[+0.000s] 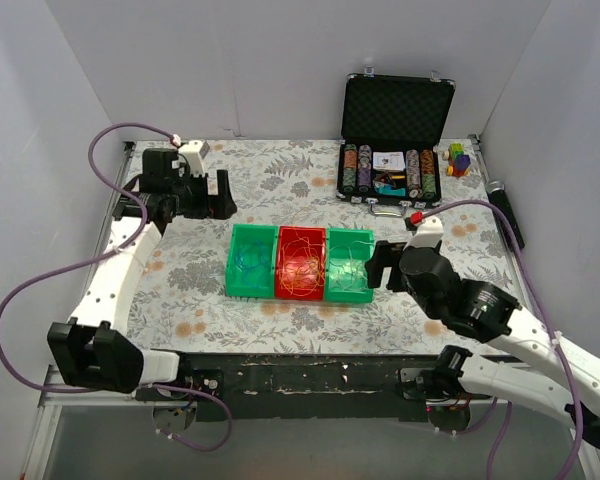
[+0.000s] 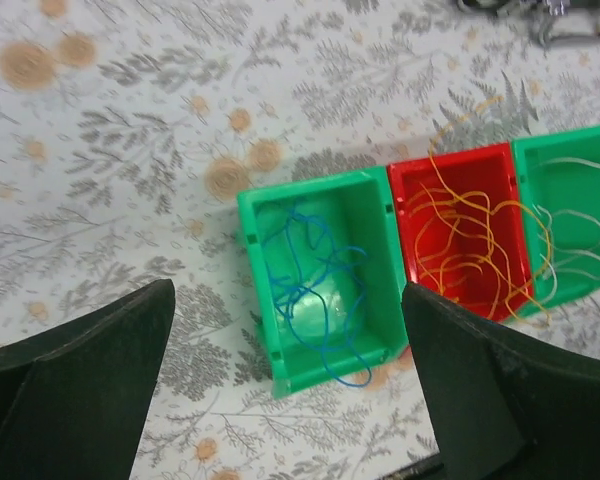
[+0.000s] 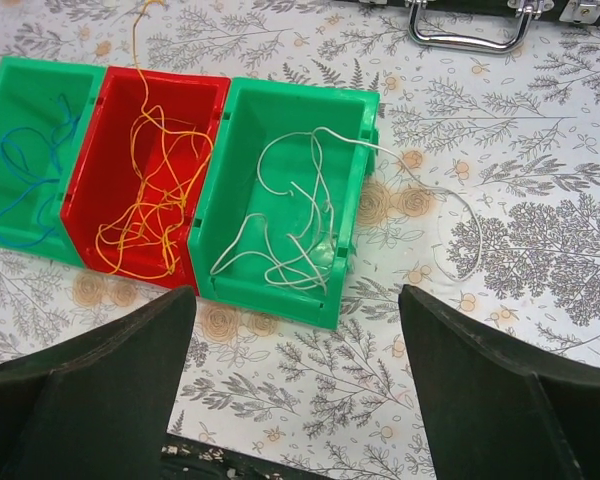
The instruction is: Untangle the cables
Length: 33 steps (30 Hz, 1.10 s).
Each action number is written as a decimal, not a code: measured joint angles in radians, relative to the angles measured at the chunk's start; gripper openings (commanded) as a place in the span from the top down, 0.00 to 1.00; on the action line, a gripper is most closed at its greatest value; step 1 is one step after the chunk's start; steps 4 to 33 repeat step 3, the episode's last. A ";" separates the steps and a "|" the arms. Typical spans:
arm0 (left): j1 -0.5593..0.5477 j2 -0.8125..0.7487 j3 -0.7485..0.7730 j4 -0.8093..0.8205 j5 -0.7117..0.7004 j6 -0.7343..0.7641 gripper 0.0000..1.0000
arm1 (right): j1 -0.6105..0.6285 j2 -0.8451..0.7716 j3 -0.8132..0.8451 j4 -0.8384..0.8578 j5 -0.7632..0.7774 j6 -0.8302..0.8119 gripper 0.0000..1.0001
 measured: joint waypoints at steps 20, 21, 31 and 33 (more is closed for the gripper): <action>0.000 -0.052 -0.016 0.069 -0.078 -0.007 0.02 | 0.000 -0.038 -0.007 -0.001 -0.003 0.000 0.09; 0.000 -0.052 -0.016 0.069 -0.078 -0.007 0.02 | 0.000 -0.038 -0.007 -0.001 -0.003 0.000 0.09; 0.000 -0.052 -0.016 0.069 -0.078 -0.007 0.02 | 0.000 -0.038 -0.007 -0.001 -0.003 0.000 0.09; 0.000 -0.052 -0.016 0.069 -0.078 -0.007 0.02 | 0.000 -0.038 -0.007 -0.001 -0.003 0.000 0.09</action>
